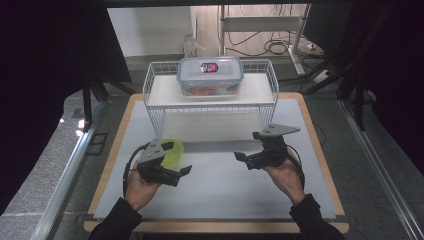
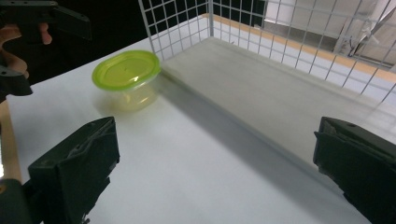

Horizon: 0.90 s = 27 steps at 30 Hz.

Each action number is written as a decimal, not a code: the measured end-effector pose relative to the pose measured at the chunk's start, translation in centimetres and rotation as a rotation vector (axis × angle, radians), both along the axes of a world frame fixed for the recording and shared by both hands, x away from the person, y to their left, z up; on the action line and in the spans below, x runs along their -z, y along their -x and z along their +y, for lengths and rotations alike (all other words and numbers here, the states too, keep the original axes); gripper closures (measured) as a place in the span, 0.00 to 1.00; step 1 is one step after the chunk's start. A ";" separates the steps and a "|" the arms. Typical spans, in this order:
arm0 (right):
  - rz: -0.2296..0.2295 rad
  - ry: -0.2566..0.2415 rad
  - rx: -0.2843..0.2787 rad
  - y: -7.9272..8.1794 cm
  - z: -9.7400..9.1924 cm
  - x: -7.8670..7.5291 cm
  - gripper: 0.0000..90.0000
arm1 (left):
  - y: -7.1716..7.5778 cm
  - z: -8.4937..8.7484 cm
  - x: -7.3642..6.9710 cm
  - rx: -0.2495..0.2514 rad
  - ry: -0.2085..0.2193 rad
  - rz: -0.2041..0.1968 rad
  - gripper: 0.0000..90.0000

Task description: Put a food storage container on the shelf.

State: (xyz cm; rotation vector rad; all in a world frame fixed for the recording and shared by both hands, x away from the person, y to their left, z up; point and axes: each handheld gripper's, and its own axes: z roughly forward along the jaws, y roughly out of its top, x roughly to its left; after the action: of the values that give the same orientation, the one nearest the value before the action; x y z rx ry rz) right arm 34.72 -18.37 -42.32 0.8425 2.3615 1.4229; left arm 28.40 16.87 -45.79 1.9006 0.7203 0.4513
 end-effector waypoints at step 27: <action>0.093 0.145 0.034 5.5 -2.2 7.3 0.01 | 4.3 -0.2 4.6 0.000 -0.109 0.051 0.03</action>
State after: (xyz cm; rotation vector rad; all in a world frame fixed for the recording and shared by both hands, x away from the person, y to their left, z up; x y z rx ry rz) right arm 29.27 -20.60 -49.58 0.9231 2.4708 1.2065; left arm 24.08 16.64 -50.35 2.0203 0.7421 0.4514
